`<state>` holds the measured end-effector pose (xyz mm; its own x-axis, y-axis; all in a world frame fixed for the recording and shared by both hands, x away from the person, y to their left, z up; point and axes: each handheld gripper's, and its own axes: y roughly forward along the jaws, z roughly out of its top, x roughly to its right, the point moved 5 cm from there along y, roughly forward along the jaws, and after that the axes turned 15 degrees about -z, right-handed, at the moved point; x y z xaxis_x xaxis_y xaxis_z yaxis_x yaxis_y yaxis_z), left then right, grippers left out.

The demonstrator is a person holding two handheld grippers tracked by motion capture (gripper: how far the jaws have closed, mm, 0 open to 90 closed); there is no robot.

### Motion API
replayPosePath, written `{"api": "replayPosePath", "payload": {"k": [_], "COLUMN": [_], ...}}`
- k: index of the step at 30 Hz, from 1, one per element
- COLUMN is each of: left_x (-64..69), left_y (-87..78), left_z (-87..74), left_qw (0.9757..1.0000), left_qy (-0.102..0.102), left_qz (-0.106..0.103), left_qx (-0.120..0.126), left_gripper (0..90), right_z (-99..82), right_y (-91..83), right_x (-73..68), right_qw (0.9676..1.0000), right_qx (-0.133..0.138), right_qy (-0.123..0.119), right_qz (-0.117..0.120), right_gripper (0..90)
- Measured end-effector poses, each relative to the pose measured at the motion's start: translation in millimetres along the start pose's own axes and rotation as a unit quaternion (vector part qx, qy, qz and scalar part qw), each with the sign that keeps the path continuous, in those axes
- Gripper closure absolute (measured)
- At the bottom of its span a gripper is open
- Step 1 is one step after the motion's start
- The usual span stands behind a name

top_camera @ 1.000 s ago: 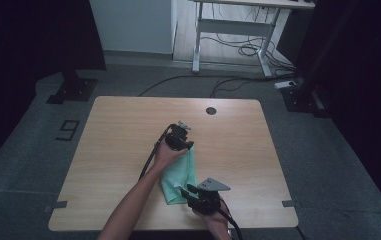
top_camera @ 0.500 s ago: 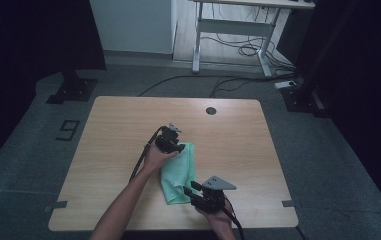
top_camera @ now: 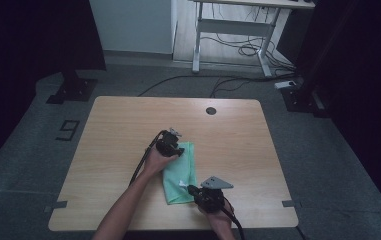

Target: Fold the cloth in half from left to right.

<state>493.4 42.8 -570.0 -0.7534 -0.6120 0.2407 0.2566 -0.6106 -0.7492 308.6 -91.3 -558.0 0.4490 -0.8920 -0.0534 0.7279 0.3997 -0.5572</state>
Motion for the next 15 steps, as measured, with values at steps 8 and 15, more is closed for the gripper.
{"api": "replayPosePath", "payload": {"k": [8,15], "left_x": [1.2,4.6], "left_y": [1.3,0.5], "left_z": [-0.9,2.1], "left_qw": [1.0000,0.9995], "left_qy": [0.005,0.023], "left_qz": [0.006,0.014], "left_qx": [0.006,0.014], "left_gripper": [60.9,60.7], "right_z": [-15.0,-18.9], "right_y": [3.5,2.9], "right_x": [16.4,19.5], "right_qw": [0.9995,0.9993], "right_qx": [-0.017,-0.020], "right_qy": [0.011,0.010], "right_qz": [-0.023,-0.031], "right_gripper": [83.9,80.6]}}
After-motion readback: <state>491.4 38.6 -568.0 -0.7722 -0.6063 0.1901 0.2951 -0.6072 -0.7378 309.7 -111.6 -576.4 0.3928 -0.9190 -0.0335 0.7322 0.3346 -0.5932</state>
